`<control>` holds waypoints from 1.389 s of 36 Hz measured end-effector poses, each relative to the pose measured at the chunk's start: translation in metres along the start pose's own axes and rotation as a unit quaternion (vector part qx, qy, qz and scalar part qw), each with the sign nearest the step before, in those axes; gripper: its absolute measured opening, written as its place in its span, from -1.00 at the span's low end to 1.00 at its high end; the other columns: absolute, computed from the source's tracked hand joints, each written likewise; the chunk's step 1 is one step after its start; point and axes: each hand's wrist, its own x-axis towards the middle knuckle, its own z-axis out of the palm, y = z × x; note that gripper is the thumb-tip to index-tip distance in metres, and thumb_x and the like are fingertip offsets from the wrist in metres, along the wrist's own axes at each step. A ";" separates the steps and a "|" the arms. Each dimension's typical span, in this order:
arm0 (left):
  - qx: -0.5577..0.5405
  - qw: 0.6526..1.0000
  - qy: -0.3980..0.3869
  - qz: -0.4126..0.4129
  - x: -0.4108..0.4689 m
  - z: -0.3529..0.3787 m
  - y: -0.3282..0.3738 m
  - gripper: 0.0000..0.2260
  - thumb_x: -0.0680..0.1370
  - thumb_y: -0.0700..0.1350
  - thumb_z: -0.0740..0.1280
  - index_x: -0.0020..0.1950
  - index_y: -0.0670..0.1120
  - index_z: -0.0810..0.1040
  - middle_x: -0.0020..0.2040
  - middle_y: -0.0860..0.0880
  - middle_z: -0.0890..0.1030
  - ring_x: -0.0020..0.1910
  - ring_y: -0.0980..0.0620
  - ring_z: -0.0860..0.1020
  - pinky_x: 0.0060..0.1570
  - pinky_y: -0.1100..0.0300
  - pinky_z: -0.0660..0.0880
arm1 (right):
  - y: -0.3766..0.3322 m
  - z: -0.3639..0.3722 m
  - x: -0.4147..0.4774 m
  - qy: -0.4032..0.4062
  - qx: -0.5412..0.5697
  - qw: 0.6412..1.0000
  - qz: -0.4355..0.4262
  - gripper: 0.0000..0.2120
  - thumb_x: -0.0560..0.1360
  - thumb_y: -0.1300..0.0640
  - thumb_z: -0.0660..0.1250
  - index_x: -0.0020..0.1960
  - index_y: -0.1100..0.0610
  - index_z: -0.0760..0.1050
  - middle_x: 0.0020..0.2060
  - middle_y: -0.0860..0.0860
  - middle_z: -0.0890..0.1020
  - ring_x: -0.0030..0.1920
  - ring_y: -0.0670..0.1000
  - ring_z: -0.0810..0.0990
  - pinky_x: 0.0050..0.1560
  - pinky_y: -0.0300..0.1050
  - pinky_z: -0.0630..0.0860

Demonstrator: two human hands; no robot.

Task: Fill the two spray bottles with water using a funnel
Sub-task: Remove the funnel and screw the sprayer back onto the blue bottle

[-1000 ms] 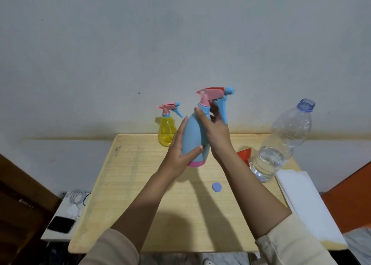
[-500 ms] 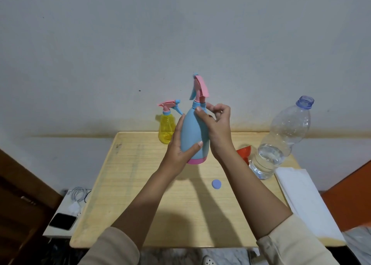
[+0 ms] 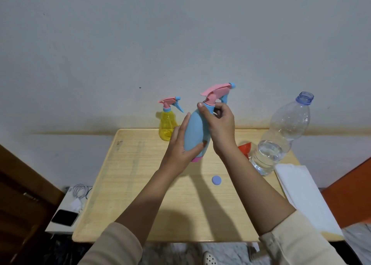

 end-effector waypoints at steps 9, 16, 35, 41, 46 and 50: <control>0.229 0.968 0.102 0.021 -0.006 0.012 0.001 -0.30 0.37 0.33 0.13 0.45 0.28 -0.08 0.26 -0.14 0.37 0.20 -0.12 0.40 0.03 -0.07 0.48 | 0.001 -0.001 -0.006 0.001 0.014 1.000 0.019 -0.80 0.45 0.03 0.42 -0.12 0.17 0.52 -0.23 0.11 0.64 -0.24 -0.09 0.55 -0.19 -0.20 0.45; 0.182 0.980 0.073 0.022 -0.005 -0.002 -0.001 -0.18 0.28 0.36 0.30 0.45 0.31 -0.01 0.23 -0.02 0.32 0.18 -0.06 0.41 0.09 -0.04 0.47 | -0.006 -0.012 -0.005 -0.055 -0.012 0.998 -0.009 -0.89 0.50 0.09 0.35 -0.09 0.14 0.57 -0.09 0.25 0.64 -0.14 -0.03 0.54 -0.09 -0.09 0.44; 0.043 0.996 0.020 -0.080 -0.033 0.027 -0.003 -0.08 0.25 0.09 0.52 0.43 0.35 0.02 0.19 0.11 0.41 0.18 0.04 0.44 0.09 -0.01 0.52 | 0.008 -0.019 -0.007 -0.023 -0.080 0.996 0.021 -0.91 0.46 0.17 0.38 -0.19 0.19 0.58 -0.43 0.02 0.47 -0.37 -0.07 0.40 -0.28 -0.18 0.29; 0.078 0.992 0.057 -0.077 -0.054 0.035 -0.014 -0.06 0.32 0.06 0.52 0.49 0.26 -0.05 0.20 0.09 0.36 0.15 0.09 0.37 0.02 0.17 0.39 | 0.018 -0.010 -0.024 -0.009 -0.118 0.993 -0.014 -0.90 0.49 0.19 0.35 -0.21 0.13 0.54 -0.50 -0.08 0.41 -0.51 -0.22 0.37 -0.45 -0.40 0.25; 0.097 0.985 0.098 -0.100 -0.066 0.033 -0.023 -0.03 0.29 0.06 0.55 0.52 0.15 0.00 0.30 0.00 0.40 0.26 0.01 0.39 0.12 0.11 0.40 | 0.025 0.002 -0.032 -0.039 -0.134 0.990 -0.010 -0.87 0.49 0.17 0.36 -0.22 0.19 0.55 -0.52 -0.07 0.38 -0.51 -0.20 0.35 -0.47 -0.37 0.24; 0.111 0.981 0.128 -0.096 -0.074 0.025 -0.030 -0.03 0.28 0.05 0.57 0.53 0.11 0.05 0.33 0.01 0.39 0.26 0.05 0.38 0.13 0.24 0.32 | 0.032 0.009 -0.041 -0.063 -0.126 0.990 -0.011 -0.88 0.50 0.09 0.35 -0.13 0.14 0.57 -0.41 -0.06 0.50 -0.41 -0.24 0.43 -0.35 -0.36 0.31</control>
